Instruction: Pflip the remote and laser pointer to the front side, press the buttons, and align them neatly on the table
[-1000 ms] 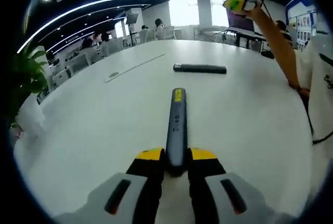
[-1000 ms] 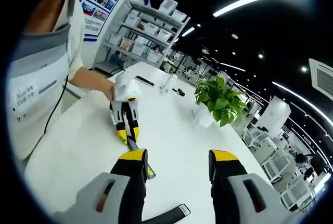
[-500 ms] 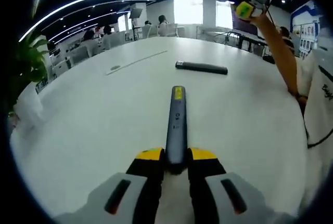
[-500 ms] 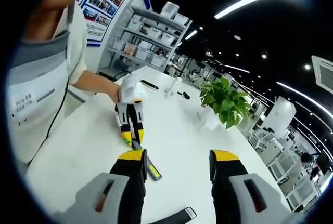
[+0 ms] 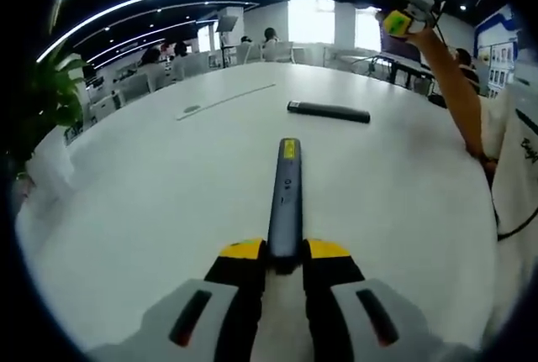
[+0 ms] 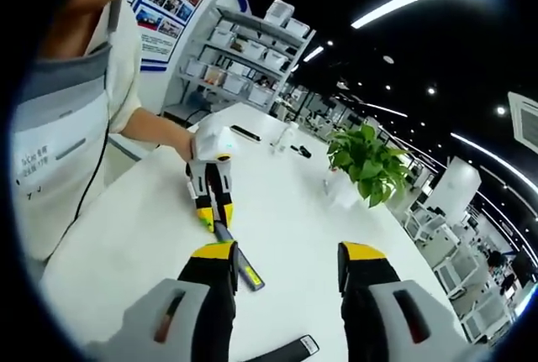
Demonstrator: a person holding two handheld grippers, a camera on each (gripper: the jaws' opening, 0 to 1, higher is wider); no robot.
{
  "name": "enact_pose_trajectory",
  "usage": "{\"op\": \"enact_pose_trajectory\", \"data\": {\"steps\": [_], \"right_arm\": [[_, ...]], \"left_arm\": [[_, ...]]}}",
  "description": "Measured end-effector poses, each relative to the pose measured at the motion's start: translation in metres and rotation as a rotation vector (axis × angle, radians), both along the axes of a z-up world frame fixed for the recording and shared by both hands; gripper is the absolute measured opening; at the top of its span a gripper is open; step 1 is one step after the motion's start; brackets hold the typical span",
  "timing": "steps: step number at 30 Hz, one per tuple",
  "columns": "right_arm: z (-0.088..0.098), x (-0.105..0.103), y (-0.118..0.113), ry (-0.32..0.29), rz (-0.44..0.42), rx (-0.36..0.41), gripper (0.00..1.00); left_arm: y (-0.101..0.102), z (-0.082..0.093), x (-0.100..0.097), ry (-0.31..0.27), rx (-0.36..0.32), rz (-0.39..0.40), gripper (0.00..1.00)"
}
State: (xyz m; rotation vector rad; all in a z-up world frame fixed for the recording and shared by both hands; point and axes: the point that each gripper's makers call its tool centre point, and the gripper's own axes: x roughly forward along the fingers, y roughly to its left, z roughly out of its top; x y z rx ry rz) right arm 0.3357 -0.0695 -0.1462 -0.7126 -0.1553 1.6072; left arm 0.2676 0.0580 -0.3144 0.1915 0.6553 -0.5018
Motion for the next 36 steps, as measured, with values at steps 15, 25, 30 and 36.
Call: {"op": "enact_pose_trajectory", "data": {"steps": [15,25,30,36], "right_arm": [[-0.022,-0.006,0.011,0.033,0.02,-0.078,0.42],[-0.052,-0.01,0.024,0.041,0.027,-0.169,0.4],[-0.07,-0.001,0.028,0.018,-0.035,-0.233,0.39],[-0.071,-0.009,0.032,0.063,0.004,-0.215,0.39]], "left_arm": [[0.001,0.001,-0.019,0.023,0.011,-0.096,0.2],[0.0,0.002,-0.017,0.015,0.047,-0.109,0.2],[0.0,0.002,-0.017,0.007,0.053,-0.099,0.2],[0.0,0.002,-0.018,-0.001,0.058,-0.091,0.2]]}}
